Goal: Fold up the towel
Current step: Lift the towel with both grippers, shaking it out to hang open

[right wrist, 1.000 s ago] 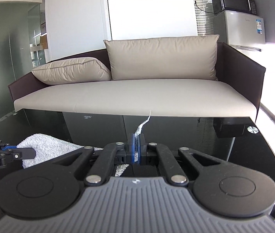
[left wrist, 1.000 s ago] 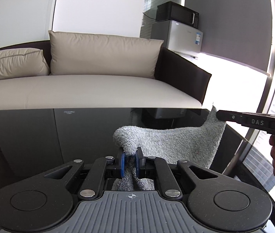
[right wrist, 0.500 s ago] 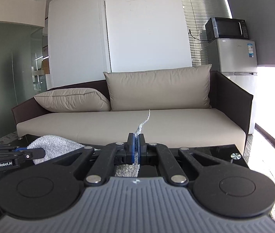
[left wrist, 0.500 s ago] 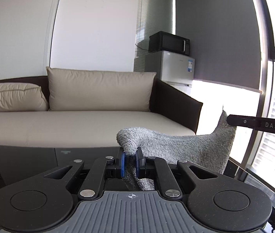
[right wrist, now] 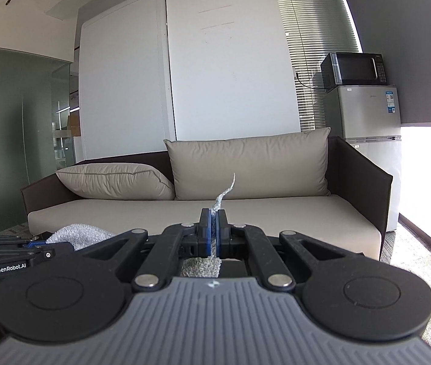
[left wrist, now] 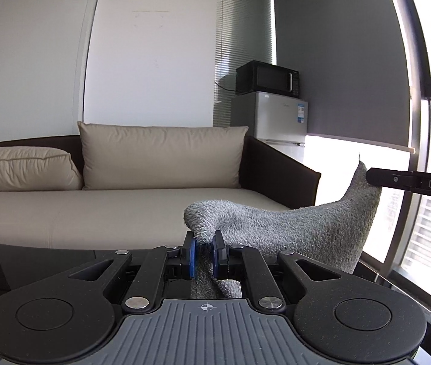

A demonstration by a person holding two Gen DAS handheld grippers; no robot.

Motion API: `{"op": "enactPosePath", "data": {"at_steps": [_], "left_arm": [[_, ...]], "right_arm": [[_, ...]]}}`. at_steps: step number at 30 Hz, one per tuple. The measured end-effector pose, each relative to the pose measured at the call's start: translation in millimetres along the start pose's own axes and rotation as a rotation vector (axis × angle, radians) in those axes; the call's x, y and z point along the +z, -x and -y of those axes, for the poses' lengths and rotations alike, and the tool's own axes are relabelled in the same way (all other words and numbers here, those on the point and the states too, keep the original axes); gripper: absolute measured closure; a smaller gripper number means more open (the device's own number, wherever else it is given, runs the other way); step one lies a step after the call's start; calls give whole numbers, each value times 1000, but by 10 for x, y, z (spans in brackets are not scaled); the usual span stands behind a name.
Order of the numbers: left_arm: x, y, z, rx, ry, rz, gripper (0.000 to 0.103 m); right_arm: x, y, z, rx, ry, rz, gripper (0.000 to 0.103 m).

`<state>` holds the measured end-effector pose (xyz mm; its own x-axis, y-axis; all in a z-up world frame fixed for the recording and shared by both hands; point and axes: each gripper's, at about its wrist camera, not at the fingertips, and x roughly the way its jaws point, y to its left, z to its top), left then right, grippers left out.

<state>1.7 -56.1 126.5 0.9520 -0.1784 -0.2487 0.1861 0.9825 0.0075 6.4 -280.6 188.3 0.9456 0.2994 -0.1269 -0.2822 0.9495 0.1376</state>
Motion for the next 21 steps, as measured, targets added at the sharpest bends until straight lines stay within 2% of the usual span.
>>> {"op": "enactPosePath", "data": {"at_steps": [12,21], "left_arm": [[189,252,97,11,-29,21,94],[267,403,139,17,-41,23,93]], "right_arm": [[232,260,-15,4,5,45,101],[391,454,-67,-14,16,33,101]]}}
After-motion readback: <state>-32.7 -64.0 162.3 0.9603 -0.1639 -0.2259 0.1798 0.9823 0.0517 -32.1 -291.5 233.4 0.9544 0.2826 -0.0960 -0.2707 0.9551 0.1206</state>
